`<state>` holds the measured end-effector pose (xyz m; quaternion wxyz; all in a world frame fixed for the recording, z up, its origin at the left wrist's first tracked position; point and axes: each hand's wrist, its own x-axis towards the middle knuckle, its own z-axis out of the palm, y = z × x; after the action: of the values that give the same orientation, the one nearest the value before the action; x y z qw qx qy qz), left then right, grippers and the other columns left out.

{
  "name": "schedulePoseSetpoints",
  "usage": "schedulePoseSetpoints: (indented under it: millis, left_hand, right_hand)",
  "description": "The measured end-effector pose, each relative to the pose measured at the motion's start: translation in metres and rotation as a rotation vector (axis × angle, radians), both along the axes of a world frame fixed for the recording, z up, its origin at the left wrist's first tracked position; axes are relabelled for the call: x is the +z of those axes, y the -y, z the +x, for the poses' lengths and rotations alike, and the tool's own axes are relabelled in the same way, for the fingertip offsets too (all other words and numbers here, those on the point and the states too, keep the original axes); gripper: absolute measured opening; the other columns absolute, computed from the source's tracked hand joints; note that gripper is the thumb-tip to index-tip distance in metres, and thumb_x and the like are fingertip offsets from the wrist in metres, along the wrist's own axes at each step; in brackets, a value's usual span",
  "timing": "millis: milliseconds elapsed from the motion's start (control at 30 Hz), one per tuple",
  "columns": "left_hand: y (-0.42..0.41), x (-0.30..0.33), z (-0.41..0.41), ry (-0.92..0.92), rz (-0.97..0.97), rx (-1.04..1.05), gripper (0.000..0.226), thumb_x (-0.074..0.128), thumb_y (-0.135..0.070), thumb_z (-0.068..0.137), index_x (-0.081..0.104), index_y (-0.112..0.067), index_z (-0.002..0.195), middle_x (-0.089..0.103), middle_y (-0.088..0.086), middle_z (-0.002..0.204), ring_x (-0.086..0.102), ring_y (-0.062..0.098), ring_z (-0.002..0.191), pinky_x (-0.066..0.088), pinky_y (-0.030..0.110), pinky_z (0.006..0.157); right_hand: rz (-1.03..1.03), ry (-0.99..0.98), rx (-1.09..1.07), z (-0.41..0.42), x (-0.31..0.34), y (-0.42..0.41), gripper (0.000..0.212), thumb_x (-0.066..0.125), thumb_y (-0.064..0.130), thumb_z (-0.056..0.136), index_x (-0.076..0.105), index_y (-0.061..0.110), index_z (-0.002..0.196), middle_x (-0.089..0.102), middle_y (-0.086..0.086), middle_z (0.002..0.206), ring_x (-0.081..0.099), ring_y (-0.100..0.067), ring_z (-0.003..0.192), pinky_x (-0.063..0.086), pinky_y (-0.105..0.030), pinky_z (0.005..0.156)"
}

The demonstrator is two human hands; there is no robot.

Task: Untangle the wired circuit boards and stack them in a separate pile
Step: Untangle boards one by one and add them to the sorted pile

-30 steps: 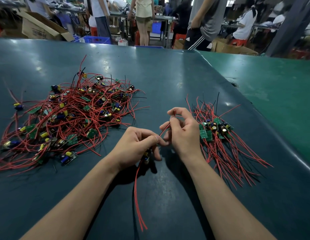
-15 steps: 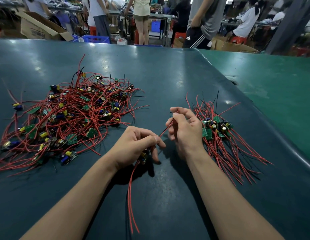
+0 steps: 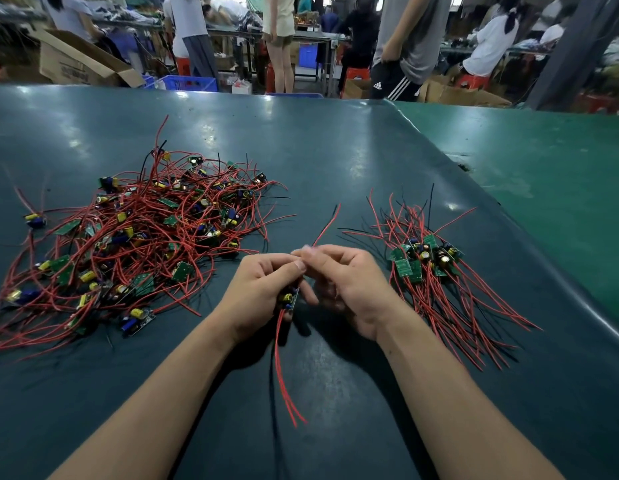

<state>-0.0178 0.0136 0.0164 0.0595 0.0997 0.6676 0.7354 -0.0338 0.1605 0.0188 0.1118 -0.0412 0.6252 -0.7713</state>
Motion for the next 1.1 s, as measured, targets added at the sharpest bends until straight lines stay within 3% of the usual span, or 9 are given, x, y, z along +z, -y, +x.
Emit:
schedulePoseSetpoints:
  millis: [133, 200, 333, 533, 633, 767, 833, 967, 1100]
  left_hand:
    - [0.001, 0.001, -0.002, -0.025, -0.040, -0.031, 0.022, 0.050, -0.011, 0.099, 0.070, -0.005, 0.092, 0.066, 0.011, 0.058, 0.044, 0.009, 0.036, 0.037, 0.016, 0.035]
    - [0.002, 0.001, -0.004, -0.037, -0.045, -0.035, 0.023, 0.051, -0.012, 0.099, 0.071, -0.006, 0.088, 0.065, 0.010, 0.056, 0.043, 0.008, 0.034, 0.035, 0.014, 0.035]
    - [0.005, -0.001, -0.002, -0.039, -0.053, -0.082, 0.025, 0.057, -0.026, 0.090, 0.075, -0.013, 0.080, 0.065, 0.013, 0.058, 0.041, 0.021, 0.040, 0.032, 0.017, 0.037]
    - [0.007, -0.002, -0.001, -0.014, -0.074, -0.194, 0.024, 0.058, -0.027, 0.091, 0.076, -0.013, 0.082, 0.068, 0.013, 0.062, 0.043, 0.021, 0.045, 0.032, 0.021, 0.043]
    - [0.004, -0.002, -0.002, -0.018, -0.058, -0.166, 0.022, 0.055, -0.023, 0.098, 0.072, -0.010, 0.094, 0.074, 0.011, 0.077, 0.048, 0.007, 0.044, 0.038, 0.014, 0.043]
    - [0.007, -0.005, -0.007, 0.008, 0.003, -0.130, 0.018, 0.061, -0.017, 0.093, 0.068, -0.009, 0.108, 0.075, 0.013, 0.101, 0.057, 0.011, 0.057, 0.049, 0.018, 0.054]
    - [0.007, -0.008, -0.008, -0.003, 0.024, -0.083, 0.018, 0.062, -0.011, 0.091, 0.070, -0.009, 0.106, 0.074, 0.013, 0.103, 0.059, 0.013, 0.059, 0.053, 0.023, 0.055]
    - [0.006, -0.009, -0.011, 0.015, 0.125, 0.018, 0.032, 0.066, -0.019, 0.079, 0.067, -0.010, 0.109, 0.074, 0.012, 0.097, 0.066, 0.016, 0.065, 0.057, 0.026, 0.063]
    - [0.005, -0.010, -0.012, 0.022, 0.116, 0.023, 0.039, 0.069, -0.016, 0.074, 0.056, -0.001, 0.108, 0.075, 0.013, 0.090, 0.069, 0.020, 0.069, 0.060, 0.031, 0.067]
  right_hand:
    - [-0.018, -0.024, -0.042, 0.000, 0.003, 0.000, 0.012, 0.066, 0.010, 0.090, 0.075, 0.008, 0.082, 0.065, -0.002, 0.062, 0.039, -0.006, 0.044, 0.028, -0.014, 0.040]
    - [-0.011, -0.058, -0.103, -0.001, 0.003, 0.001, 0.011, 0.067, 0.009, 0.089, 0.075, 0.007, 0.080, 0.059, -0.002, 0.056, 0.041, -0.008, 0.046, 0.030, -0.016, 0.044]
    - [0.000, -0.081, -0.230, -0.005, 0.002, 0.000, 0.015, 0.069, 0.012, 0.089, 0.070, -0.002, 0.086, 0.030, 0.006, 0.039, 0.020, -0.007, 0.035, 0.017, -0.016, 0.037]
    - [-0.121, -0.120, -0.437, -0.016, -0.001, -0.007, 0.020, 0.064, 0.012, 0.093, 0.069, 0.007, 0.074, 0.033, 0.001, 0.042, 0.022, -0.008, 0.034, 0.019, -0.016, 0.036]
    - [-0.142, -0.111, -0.505, -0.022, -0.003, -0.007, 0.026, 0.059, 0.013, 0.096, 0.064, 0.008, 0.071, 0.046, 0.003, 0.047, 0.031, -0.007, 0.034, 0.022, -0.015, 0.035]
    - [-0.307, -0.040, -0.602, -0.027, 0.002, -0.016, 0.028, 0.054, 0.014, 0.099, 0.060, 0.009, 0.072, 0.048, 0.006, 0.047, 0.040, -0.006, 0.036, 0.026, -0.014, 0.034]
    - [-0.280, -0.022, -0.546, -0.024, 0.002, -0.016, 0.024, 0.057, 0.019, 0.098, 0.063, 0.007, 0.078, 0.049, 0.004, 0.050, 0.042, -0.006, 0.038, 0.028, -0.015, 0.034]
    - [-0.026, 0.030, -0.167, -0.011, -0.002, -0.003, 0.024, 0.071, 0.035, 0.083, 0.067, 0.011, 0.080, 0.046, 0.004, 0.052, 0.035, -0.004, 0.039, 0.024, -0.015, 0.035]
    - [0.028, -0.022, -0.140, -0.008, -0.001, -0.003, 0.014, 0.071, 0.015, 0.087, 0.072, 0.012, 0.073, 0.051, 0.004, 0.049, 0.034, -0.004, 0.037, 0.023, -0.015, 0.034]
